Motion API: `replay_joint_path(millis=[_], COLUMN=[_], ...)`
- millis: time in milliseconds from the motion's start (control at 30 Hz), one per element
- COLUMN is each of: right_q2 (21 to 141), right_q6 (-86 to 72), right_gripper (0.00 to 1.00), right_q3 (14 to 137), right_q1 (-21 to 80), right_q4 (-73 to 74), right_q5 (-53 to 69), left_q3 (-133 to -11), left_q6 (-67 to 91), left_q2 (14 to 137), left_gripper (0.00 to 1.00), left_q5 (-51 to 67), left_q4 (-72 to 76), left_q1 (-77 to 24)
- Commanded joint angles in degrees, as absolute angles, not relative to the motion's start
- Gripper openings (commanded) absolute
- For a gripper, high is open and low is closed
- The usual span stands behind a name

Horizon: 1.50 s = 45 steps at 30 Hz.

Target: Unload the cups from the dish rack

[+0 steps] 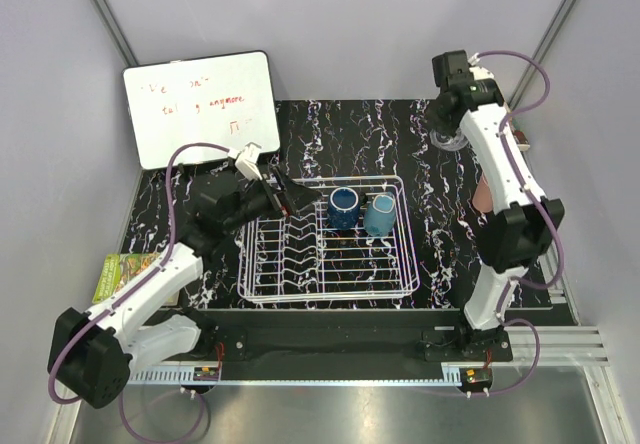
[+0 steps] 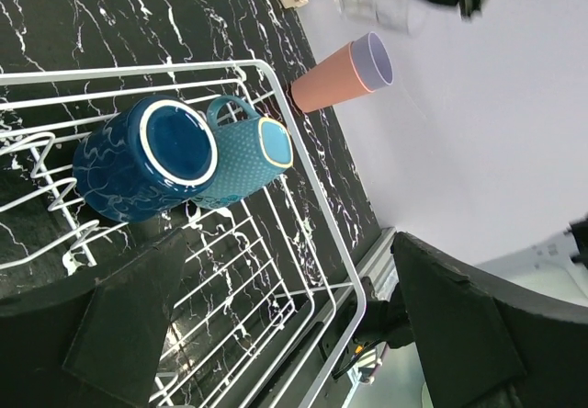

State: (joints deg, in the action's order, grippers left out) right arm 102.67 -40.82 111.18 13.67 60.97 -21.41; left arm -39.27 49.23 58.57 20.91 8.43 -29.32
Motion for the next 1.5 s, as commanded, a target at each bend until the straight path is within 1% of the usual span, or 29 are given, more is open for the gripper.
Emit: replay_joint_path(millis=[0, 67, 167, 467, 700, 933, 1133, 1467], right_q2=[111.2, 114.7, 119.8, 128.5, 130.0, 129.8, 129.5, 129.8], right_q6=[-40.3, -39.6, -39.6, -40.4, -42.1, -43.4, -43.4, -42.5], right_gripper=[0.00, 0.00, 0.00, 0.00, 0.00, 0.00, 0.00, 0.00], right_q3=[124.1, 130.0, 133.8, 136.4, 132.8, 125.7, 119.8, 117.4], right_q1=[8.2, 7.4, 6.5, 6.4, 4.9, 2.2, 1.8, 1.6], right_q4=[62.4, 64.5, 65.4, 66.7, 67.7, 66.5, 64.1, 62.1], right_q5=[-16.3, -16.6, -15.6, -17.4, -19.3, -18.0, -17.7, -16.4], left_q3=[-39.7, -39.9, -40.3, -40.4, -41.1, -41.3, -41.0, -41.0], left_q6=[47.8, 47.6, 46.9, 46.7, 47.1, 47.9, 48.4, 48.2], left_q2=[58.9, 59.4, 59.9, 62.8, 63.8, 64.6, 65.2, 64.9], left_gripper=[0.99, 0.99, 0.99, 0.99, 0.99, 0.99, 0.99, 0.99], left_q5=[20.9, 20.9, 20.5, 19.8, 19.2, 18.8, 18.5, 18.0], left_q4=[8.6, 8.2, 7.3, 5.3, 4.3, 4.0, 3.6, 3.1], left_q1=[-29.2, -29.1, -29.2, -29.1, -29.2, -29.2, -29.4, -29.5])
